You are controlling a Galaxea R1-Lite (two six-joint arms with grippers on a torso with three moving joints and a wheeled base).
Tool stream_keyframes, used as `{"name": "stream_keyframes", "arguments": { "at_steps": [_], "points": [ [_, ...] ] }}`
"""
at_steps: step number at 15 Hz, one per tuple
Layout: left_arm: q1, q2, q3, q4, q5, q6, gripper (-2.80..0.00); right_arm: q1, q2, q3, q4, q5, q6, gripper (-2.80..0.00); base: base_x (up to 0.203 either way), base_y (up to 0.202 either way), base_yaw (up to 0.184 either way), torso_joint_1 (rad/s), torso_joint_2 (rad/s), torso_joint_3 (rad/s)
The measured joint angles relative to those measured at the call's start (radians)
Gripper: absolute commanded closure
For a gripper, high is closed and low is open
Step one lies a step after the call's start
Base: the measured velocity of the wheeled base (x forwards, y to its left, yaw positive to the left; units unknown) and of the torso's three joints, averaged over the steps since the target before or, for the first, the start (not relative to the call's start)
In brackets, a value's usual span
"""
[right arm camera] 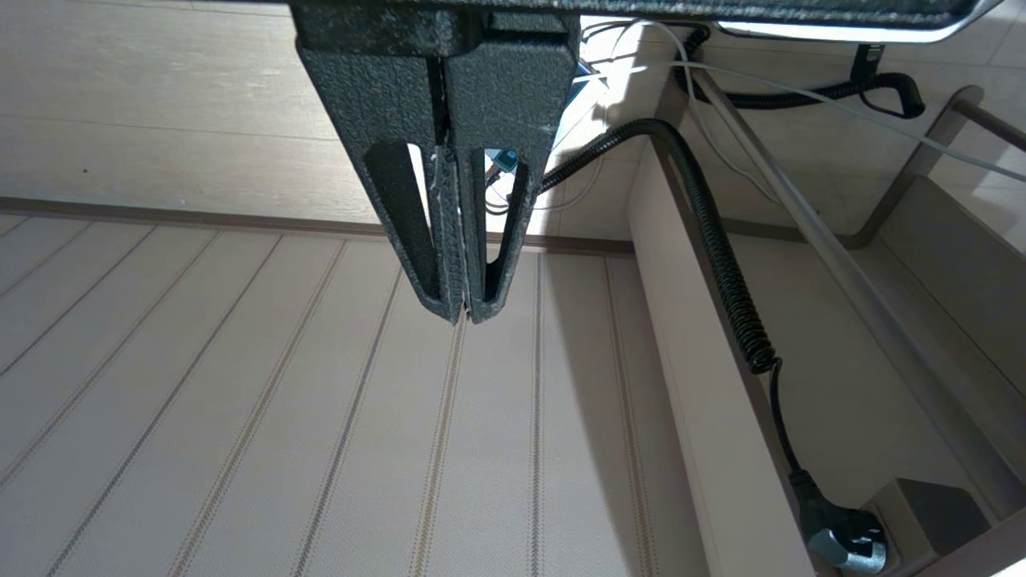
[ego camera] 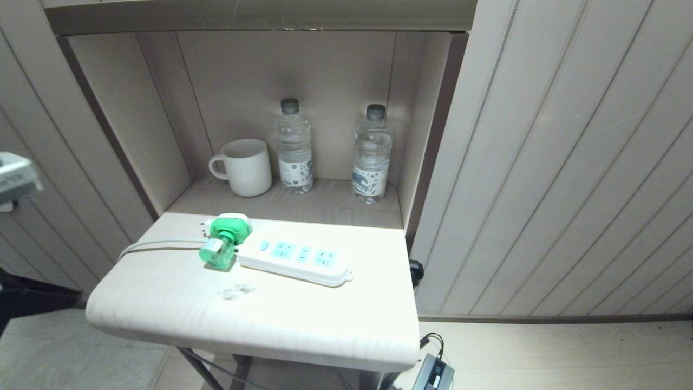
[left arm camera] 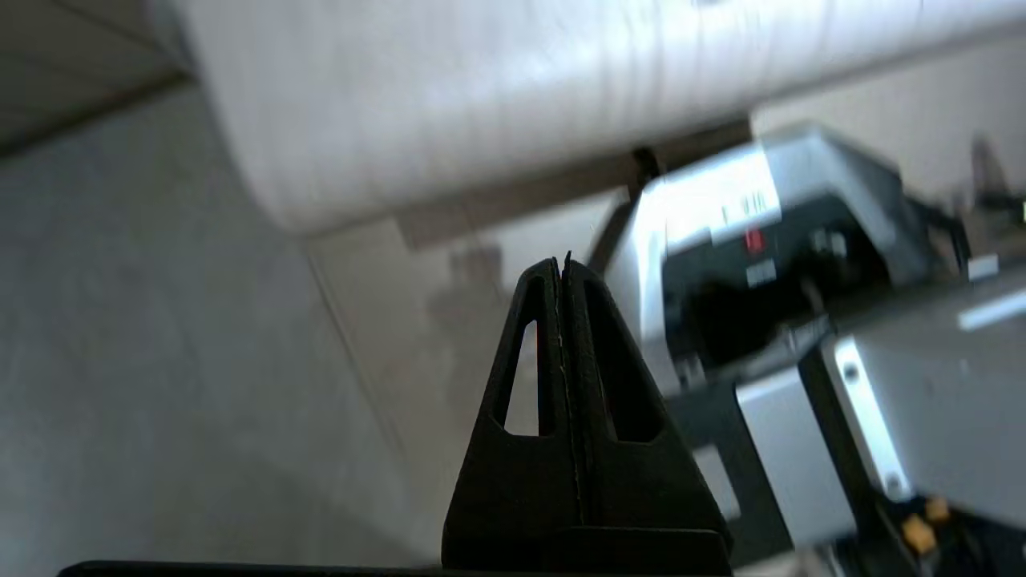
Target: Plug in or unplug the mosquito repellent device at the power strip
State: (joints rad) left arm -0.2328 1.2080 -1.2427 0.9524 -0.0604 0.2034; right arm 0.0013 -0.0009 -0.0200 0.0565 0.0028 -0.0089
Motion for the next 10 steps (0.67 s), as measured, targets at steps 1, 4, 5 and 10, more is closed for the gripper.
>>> {"name": "stream_keyframes", "arguments": {
  "at_steps": [1,4,5,10],
  "points": [
    [-0.03,0.075,-0.027,0.048,-0.003,-0.001,-1.52,0.0,0.0,0.0,0.0,0.0,0.0,0.0,0.0,0.0,0.0,0.0,0.0,0.0],
    [-0.117,0.253,-0.152,0.115,-0.015,-0.091,-2.8,0.0,0.0,0.0,0.0,0.0,0.0,0.0,0.0,0.0,0.0,0.0,0.0,0.0],
    [-0.136,0.293,-0.212,0.135,-0.014,-0.142,-2.8,0.0,0.0,0.0,0.0,0.0,0.0,0.0,0.0,0.0,0.0,0.0,0.0,0.0],
    [-0.166,0.443,-0.477,0.337,-0.004,-0.227,-2.8,0.0,0.0,0.0,0.0,0.0,0.0,0.0,0.0,0.0,0.0,0.0,0.0,0.0]
  ]
}}
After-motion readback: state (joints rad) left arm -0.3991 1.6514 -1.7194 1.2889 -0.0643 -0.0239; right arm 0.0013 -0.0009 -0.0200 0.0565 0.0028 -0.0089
